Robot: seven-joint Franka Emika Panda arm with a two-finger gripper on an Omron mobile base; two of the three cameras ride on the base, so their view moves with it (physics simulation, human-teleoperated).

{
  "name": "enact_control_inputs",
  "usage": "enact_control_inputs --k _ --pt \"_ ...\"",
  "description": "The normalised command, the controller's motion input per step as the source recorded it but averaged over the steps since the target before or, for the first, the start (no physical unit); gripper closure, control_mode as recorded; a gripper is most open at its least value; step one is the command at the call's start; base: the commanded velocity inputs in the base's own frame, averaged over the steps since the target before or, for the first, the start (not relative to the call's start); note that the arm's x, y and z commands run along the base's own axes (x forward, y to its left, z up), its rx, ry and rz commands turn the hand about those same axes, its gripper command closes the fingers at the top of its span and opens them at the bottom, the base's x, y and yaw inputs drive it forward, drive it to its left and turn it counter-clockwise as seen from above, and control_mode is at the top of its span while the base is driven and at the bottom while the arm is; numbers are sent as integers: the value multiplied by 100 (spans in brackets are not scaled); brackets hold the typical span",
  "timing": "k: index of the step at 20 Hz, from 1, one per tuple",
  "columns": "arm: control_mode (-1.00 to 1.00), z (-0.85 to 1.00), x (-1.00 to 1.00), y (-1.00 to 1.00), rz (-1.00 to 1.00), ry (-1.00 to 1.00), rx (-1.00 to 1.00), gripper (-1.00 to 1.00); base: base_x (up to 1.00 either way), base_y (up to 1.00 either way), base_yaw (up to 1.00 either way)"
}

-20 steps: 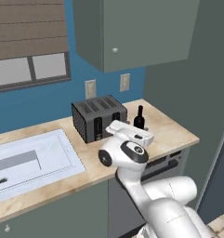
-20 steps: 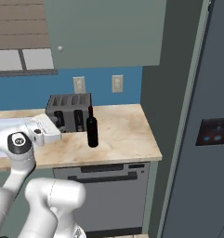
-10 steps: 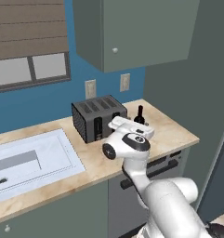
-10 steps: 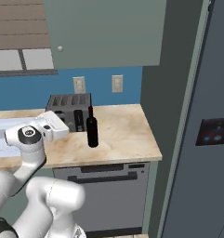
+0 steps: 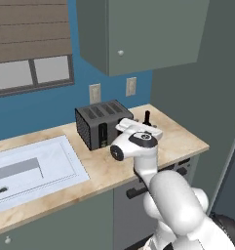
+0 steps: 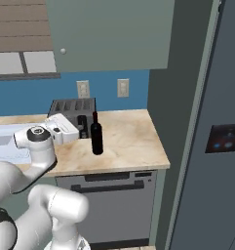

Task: There is a wine glass and glass cup on the dining counter. Place the wine bottle next to the wine glass and the juice bottle next to the glass cup.

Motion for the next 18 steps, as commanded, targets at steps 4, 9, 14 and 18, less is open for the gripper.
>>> enact_control_inputs --k 4,9,14,18 --pt "-100 -1 17 -15 0 0 0 -100 0 0 0" --pt "-100 -8 20 -12 0 0 0 -100 0 0 0" --pt "-100 -1 17 -15 0 0 0 -100 0 0 0" --pt "-100 0 11 -20 0 0 0 -100 0 0 0"
